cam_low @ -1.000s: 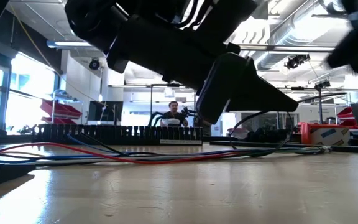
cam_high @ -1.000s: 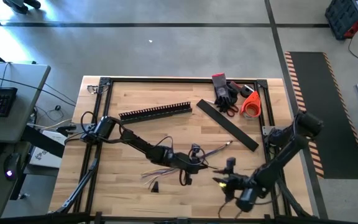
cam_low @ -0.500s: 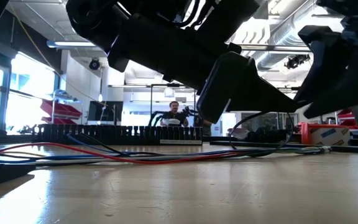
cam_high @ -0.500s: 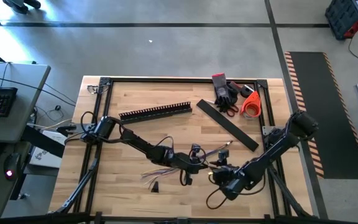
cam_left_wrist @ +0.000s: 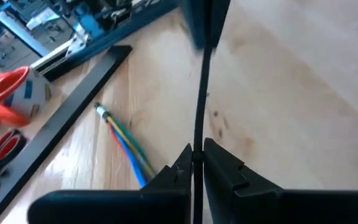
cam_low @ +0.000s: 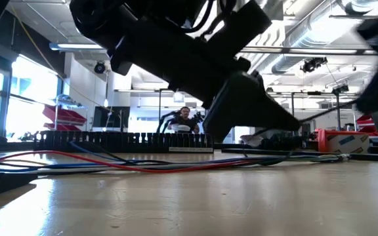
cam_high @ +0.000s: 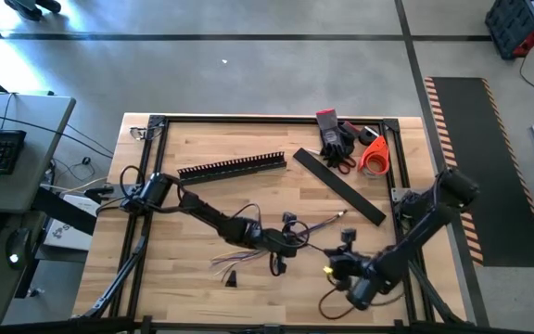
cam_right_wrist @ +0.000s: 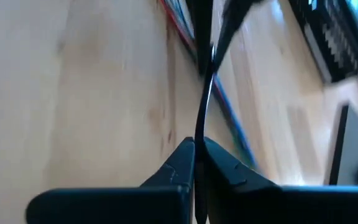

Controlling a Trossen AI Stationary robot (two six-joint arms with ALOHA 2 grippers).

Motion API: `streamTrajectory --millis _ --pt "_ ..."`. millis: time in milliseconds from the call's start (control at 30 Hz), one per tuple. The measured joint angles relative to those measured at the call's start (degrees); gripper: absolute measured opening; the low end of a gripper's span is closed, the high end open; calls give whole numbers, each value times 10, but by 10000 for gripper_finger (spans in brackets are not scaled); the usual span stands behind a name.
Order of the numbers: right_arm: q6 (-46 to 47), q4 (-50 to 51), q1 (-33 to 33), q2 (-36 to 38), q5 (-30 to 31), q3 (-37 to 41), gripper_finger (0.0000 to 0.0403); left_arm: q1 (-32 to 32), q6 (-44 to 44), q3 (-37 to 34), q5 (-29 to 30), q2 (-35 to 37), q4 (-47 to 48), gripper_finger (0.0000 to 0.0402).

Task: Ziptie cables
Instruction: Wrap the colored cables together using a zip tie

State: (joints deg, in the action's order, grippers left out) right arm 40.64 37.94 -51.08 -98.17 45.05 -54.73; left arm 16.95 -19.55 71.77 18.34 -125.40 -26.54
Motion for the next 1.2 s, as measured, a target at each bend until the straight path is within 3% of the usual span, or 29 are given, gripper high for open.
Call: streamTrajectory --millis 367,567,800,1000,1200 --pt "452 305 -200 0 -57 -99 0 -25 9 0 0 0 57 0" --pt "596 404 -265 0 -138 -150 1 -43 26 -2 -24 -3 95 0" --pt "639 421 -262 0 -177 -154 0 -46 30 -2 -24 -1 103 0" --pt "599 377 -228 0 -93 -153 28 -44 35 3 -29 -1 104 0" --pt "396 164 -151 0 25 -90 113 -44 39 7 -33 -2 104 0"
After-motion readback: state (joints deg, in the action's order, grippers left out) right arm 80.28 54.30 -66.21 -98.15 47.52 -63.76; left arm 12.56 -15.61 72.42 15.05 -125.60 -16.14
